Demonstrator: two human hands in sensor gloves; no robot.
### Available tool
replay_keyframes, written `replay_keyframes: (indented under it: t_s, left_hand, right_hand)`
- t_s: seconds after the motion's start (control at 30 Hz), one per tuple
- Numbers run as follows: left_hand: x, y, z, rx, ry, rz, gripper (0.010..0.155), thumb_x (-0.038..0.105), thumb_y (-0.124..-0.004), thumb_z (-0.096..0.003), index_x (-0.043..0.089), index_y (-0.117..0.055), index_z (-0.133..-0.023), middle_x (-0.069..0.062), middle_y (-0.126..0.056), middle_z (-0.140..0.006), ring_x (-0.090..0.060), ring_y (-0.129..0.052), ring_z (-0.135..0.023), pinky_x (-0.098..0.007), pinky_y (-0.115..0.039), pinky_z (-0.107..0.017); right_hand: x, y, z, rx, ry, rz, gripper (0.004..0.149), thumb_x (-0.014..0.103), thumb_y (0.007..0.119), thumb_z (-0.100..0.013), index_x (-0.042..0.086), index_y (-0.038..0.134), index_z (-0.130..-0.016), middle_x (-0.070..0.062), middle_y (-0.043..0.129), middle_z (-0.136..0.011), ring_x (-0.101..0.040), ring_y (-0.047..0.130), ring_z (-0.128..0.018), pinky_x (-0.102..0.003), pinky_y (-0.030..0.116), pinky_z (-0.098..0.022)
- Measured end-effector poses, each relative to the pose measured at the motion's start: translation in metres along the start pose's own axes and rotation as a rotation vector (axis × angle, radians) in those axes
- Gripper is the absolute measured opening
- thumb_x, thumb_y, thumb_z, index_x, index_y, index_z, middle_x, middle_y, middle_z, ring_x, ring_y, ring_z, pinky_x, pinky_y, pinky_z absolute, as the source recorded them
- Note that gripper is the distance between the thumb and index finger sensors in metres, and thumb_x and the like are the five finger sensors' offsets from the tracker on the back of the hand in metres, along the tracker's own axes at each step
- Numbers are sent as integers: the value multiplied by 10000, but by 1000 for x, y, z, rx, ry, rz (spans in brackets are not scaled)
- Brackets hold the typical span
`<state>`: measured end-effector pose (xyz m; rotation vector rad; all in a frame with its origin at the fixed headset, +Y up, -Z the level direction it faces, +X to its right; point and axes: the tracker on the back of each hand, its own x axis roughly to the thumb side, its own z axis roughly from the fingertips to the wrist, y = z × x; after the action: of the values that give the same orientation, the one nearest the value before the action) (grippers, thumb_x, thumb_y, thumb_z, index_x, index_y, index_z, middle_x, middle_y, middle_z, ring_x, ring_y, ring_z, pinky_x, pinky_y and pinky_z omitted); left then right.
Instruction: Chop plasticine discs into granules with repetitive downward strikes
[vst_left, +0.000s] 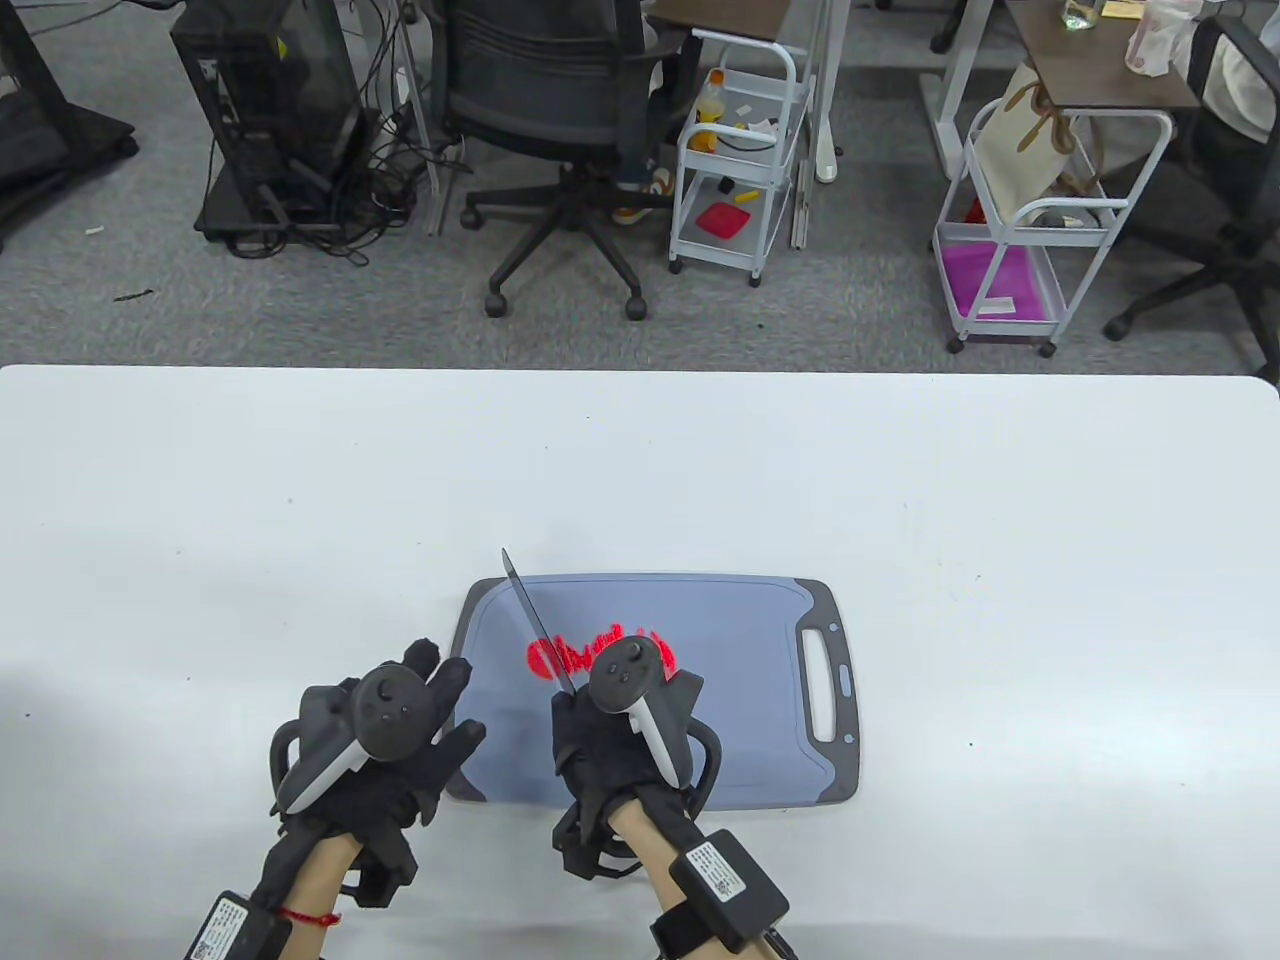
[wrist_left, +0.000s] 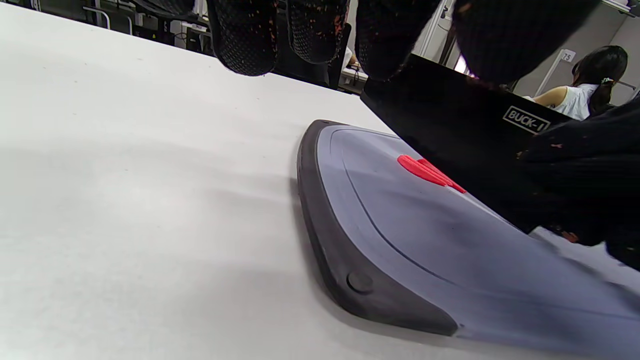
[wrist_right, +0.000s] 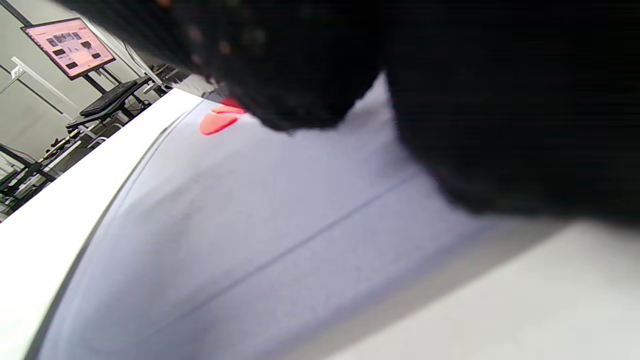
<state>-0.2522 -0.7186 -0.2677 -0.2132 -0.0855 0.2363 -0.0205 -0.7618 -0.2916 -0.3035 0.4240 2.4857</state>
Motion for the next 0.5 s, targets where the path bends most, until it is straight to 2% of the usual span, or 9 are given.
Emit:
replay_keyframes:
  t_s: [0.17, 0.3, 0.4, 0.5]
  left_hand:
    - [2, -1, -1, -5, -4, -3, 715, 639, -659, -454, 370, -622, -1115, -59, -510, -1284, -434, -641, -1112, -677, -439, -761]
    - [1, -2, -2, -11, 1, -7, 715, 639, -658, -455, 368, -621, -1116, -57, -507, -1285, -433, -641, -1113, -677, -438, -761]
    - [0, -3, -4, -28, 1, 35, 716, 638, -658, -457, 365, -618, -1117, -60, -506, -1284, -438, -641, -1109, -677, -439, -759]
    - [4, -5, -3, -35, -5, 7, 715, 639, -658, -456, 368, -619, -1117, -61, -507, -1284, -434, -641, -1112, -677, -438, -761]
  right_hand:
    - [8, -3, 6, -11, -29, 73, 511, 521, 788, -495, 96, 848, -772, 60, 999, -297, -241, 1090, 35, -516, 935, -26]
    - [12, 1, 4, 4, 11, 133, 506, 519, 773, -503, 94, 831, -772, 69, 990, -294, -223, 1088, 43, -507, 939, -14]
    - [23, 1, 0, 94, 110, 177, 514, 524, 748, -507, 84, 789, -769, 72, 973, -290, -228, 1086, 50, -521, 938, -23]
    - [24, 2, -6, 100, 104, 170, 524, 525, 750, -499, 77, 775, -771, 67, 972, -290, -239, 1092, 41, -533, 938, -31]
